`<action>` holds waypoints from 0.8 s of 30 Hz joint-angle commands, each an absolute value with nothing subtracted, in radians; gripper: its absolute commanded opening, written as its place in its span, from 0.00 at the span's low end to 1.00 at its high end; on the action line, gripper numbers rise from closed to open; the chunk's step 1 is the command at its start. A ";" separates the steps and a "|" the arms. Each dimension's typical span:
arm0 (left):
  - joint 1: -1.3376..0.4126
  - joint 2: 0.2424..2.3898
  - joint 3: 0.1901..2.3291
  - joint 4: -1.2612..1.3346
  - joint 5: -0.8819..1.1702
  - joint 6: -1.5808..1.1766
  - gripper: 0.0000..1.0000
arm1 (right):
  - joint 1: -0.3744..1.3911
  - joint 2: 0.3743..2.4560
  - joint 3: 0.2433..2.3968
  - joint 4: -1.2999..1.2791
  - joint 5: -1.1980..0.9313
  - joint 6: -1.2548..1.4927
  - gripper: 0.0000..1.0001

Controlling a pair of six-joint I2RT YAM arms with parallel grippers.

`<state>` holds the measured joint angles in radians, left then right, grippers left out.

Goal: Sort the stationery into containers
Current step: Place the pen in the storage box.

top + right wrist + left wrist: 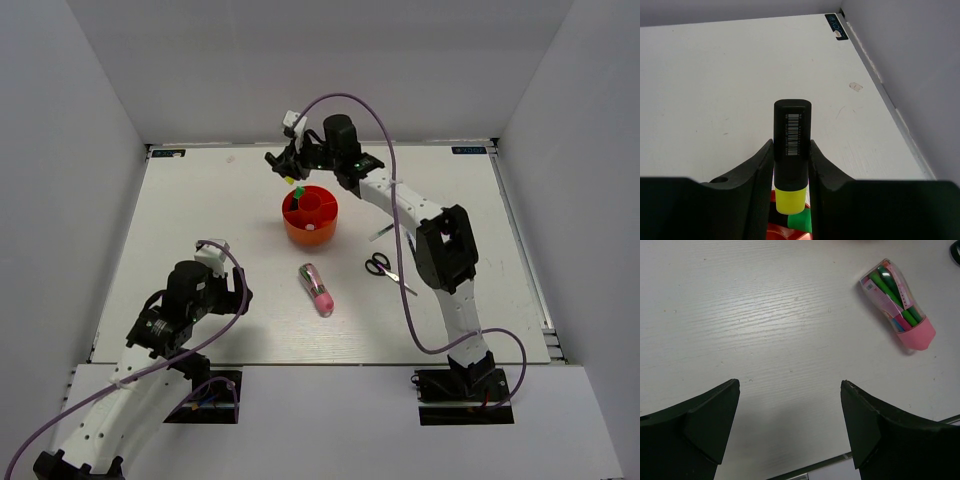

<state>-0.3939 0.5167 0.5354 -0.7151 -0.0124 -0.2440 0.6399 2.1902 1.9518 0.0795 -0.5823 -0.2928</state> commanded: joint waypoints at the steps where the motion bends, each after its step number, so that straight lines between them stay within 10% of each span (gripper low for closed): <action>1: -0.388 0.523 0.531 -0.719 -0.015 -0.233 0.92 | 0.612 2.198 1.974 0.198 -0.693 -0.199 0.00; 24: -0.380 0.557 0.532 -0.719 -0.032 -0.230 0.93 | 0.546 2.394 2.132 0.109 -1.169 -0.345 0.00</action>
<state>-0.3897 0.5518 0.5354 -0.7189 -0.0261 -0.2424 0.5617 2.3787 2.0789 0.1051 -1.1175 -0.3222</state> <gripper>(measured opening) 0.928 0.322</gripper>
